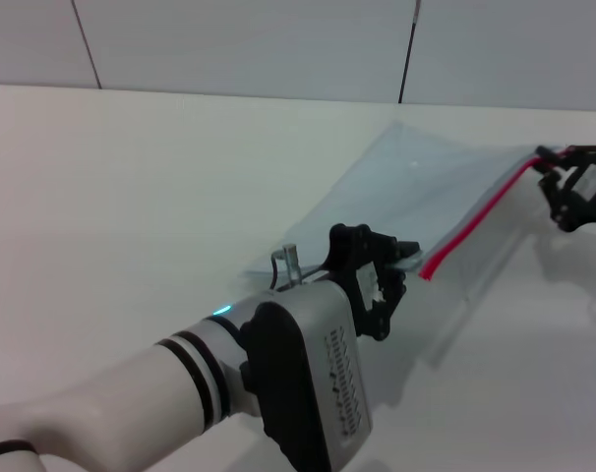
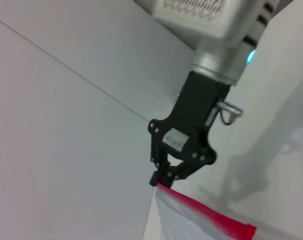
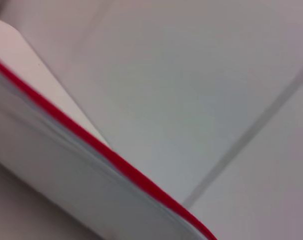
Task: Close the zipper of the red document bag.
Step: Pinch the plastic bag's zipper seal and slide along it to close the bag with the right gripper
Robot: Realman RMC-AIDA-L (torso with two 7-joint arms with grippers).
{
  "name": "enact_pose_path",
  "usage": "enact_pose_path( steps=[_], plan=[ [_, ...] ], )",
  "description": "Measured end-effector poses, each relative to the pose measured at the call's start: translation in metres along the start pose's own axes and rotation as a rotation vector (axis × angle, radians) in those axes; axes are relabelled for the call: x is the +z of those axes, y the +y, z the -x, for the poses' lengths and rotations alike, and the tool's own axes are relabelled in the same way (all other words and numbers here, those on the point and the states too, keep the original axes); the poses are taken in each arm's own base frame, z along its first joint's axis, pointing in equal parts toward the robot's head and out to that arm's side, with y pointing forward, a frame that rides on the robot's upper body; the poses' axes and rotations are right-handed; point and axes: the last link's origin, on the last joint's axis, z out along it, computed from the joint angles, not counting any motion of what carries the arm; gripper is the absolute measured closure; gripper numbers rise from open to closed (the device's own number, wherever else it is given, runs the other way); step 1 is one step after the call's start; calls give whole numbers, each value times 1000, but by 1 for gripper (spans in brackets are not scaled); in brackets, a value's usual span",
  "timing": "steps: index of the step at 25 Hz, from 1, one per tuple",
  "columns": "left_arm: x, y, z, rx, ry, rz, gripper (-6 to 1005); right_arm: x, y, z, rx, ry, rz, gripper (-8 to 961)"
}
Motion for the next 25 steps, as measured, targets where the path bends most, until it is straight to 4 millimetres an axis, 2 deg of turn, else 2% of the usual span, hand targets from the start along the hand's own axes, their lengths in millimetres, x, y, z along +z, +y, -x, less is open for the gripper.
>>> enact_pose_path(
  steps=[7, 9, 14, 19, 25],
  plan=[
    [-4, 7, -7, 8, 25, 25, 960, -4, -27, -18, 93, 118, -184, 863],
    [-4, 8, -7, 7, 26, 28, 960, -5, -29, -20, 106, 123, -206, 861],
    [-5, 11, -7, 4, 33, 22, 961, -16, -48, -28, 225, 141, -382, 857],
    [-4, 10, -2, -7, 39, -10, 962, -28, -53, -34, 358, 118, -525, 852],
    [-3, -6, 8, -124, 50, -139, 944, -52, -46, -33, 489, -14, -684, 710]
  ],
)
